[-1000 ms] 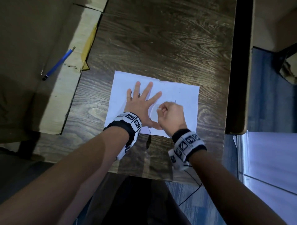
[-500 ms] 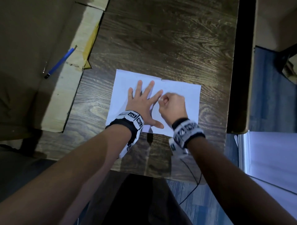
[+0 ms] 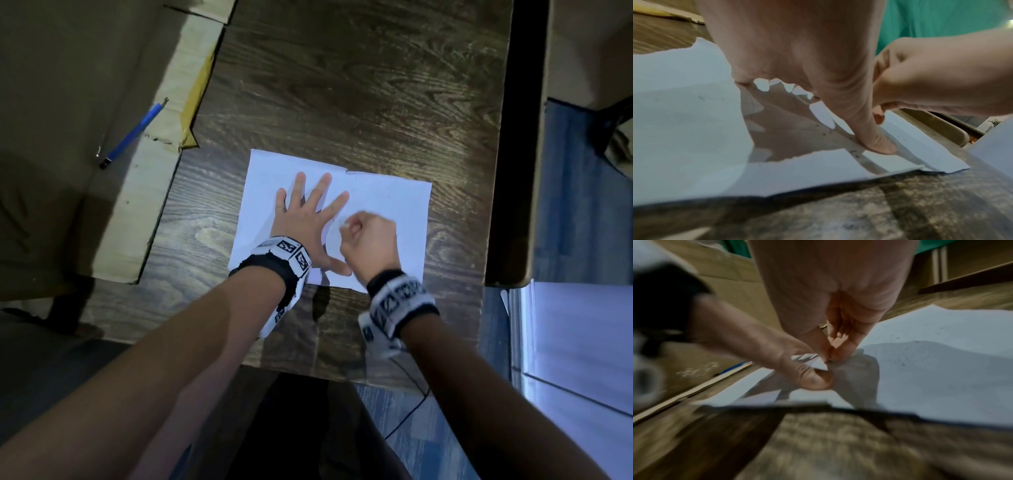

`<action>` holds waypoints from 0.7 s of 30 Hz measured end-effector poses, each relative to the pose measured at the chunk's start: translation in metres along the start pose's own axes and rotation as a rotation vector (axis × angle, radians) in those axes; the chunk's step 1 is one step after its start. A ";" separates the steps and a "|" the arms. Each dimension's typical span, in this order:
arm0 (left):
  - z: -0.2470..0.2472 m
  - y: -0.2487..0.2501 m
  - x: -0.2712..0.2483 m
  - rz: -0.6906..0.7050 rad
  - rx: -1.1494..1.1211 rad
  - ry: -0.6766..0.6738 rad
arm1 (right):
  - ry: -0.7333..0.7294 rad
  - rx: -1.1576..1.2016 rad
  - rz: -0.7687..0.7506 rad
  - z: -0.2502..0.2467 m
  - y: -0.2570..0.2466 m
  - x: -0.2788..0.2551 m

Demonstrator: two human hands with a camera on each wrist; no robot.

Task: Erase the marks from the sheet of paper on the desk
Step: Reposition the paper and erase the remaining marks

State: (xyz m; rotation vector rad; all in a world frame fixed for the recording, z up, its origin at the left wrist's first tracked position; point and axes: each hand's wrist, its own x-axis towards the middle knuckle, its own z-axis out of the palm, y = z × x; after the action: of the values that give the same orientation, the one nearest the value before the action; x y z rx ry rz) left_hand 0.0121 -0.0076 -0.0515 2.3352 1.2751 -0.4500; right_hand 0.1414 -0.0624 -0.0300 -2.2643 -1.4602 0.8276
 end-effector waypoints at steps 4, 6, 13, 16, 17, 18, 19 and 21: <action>0.000 0.000 0.000 -0.002 0.001 0.003 | -0.051 -0.039 -0.017 -0.003 -0.003 0.010; 0.000 0.000 0.000 0.006 -0.008 0.001 | 0.021 -0.002 -0.007 -0.003 -0.007 0.031; 0.002 0.000 0.001 -0.012 0.027 0.014 | -0.057 -0.022 -0.046 -0.004 0.000 -0.006; 0.001 0.000 0.000 0.003 -0.008 0.002 | 0.057 0.021 -0.012 -0.003 -0.007 0.034; 0.000 0.000 0.000 0.003 -0.013 -0.002 | 0.077 0.037 -0.005 -0.001 -0.006 0.035; 0.000 0.000 -0.001 0.002 -0.017 -0.003 | 0.076 0.033 -0.002 0.002 -0.002 0.027; 0.001 0.000 0.000 -0.001 -0.015 0.007 | 0.057 0.020 -0.012 0.002 0.001 0.015; 0.001 -0.001 0.000 -0.013 -0.006 0.019 | -0.017 0.007 -0.031 0.002 0.008 -0.009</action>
State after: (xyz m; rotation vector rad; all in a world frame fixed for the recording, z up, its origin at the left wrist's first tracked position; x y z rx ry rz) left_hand 0.0111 -0.0078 -0.0524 2.3326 1.2994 -0.4287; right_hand 0.1430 -0.0743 -0.0333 -2.2297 -1.4936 0.8438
